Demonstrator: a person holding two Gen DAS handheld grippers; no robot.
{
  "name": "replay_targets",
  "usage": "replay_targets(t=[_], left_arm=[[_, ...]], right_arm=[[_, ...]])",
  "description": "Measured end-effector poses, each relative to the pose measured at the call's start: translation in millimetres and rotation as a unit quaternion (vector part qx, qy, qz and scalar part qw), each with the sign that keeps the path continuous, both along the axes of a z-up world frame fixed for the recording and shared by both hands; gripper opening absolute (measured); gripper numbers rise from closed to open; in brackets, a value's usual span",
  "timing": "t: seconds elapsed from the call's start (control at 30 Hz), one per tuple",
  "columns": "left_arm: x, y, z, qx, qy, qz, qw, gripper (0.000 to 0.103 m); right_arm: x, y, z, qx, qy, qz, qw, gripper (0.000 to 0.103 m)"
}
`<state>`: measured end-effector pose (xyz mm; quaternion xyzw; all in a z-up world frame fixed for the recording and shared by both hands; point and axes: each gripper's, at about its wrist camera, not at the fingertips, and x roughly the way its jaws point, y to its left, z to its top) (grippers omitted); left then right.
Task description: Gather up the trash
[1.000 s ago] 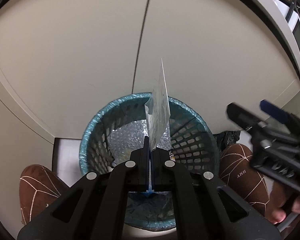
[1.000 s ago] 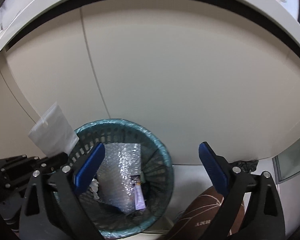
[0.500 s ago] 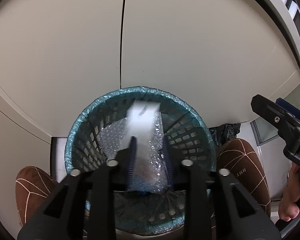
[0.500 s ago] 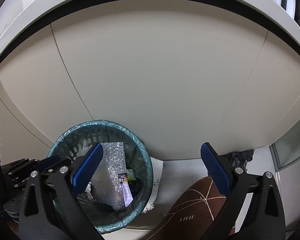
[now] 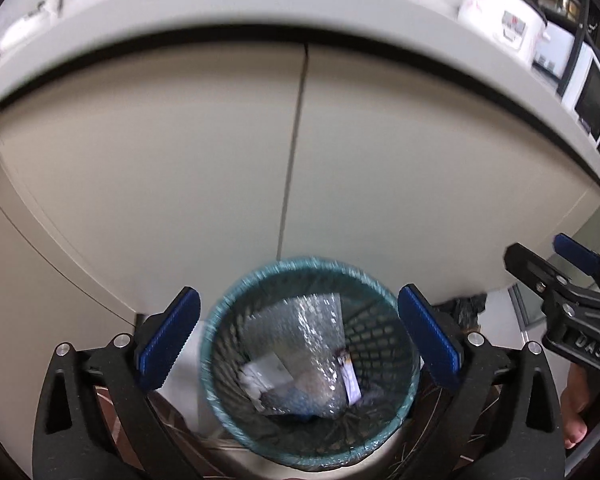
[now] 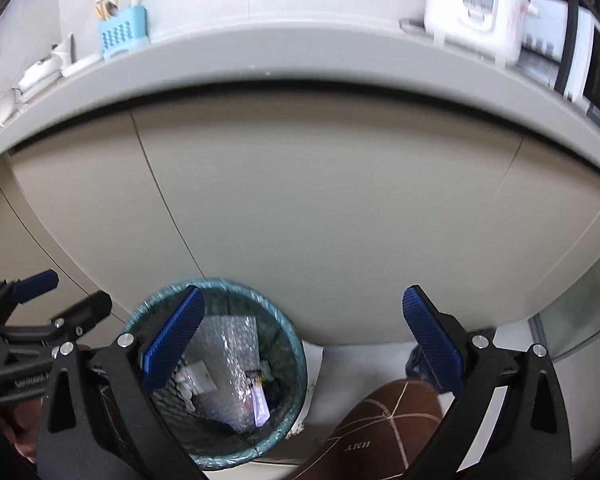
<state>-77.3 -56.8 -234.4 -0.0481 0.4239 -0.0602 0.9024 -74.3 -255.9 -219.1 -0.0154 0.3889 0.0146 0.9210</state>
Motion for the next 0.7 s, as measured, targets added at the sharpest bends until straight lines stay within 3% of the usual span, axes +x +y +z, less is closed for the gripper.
replay_targets(t=[0.33,0.5,0.7], left_arm=[[-31,14,93,0.002,-0.051,0.012,0.9986,0.097],[-59,20,135,0.006,-0.070,0.017,0.9974,0.097],[-85,29,168,0.007,-0.083,0.026,0.9962,0.097]], right_arm=[[-35,9,94,0.002,-0.036,-0.004,0.999,0.095],[-64,5,127,0.018,-0.056,-0.017,0.998,0.095],[-92,14,150,0.001,-0.070,-0.032,0.997,0.095]])
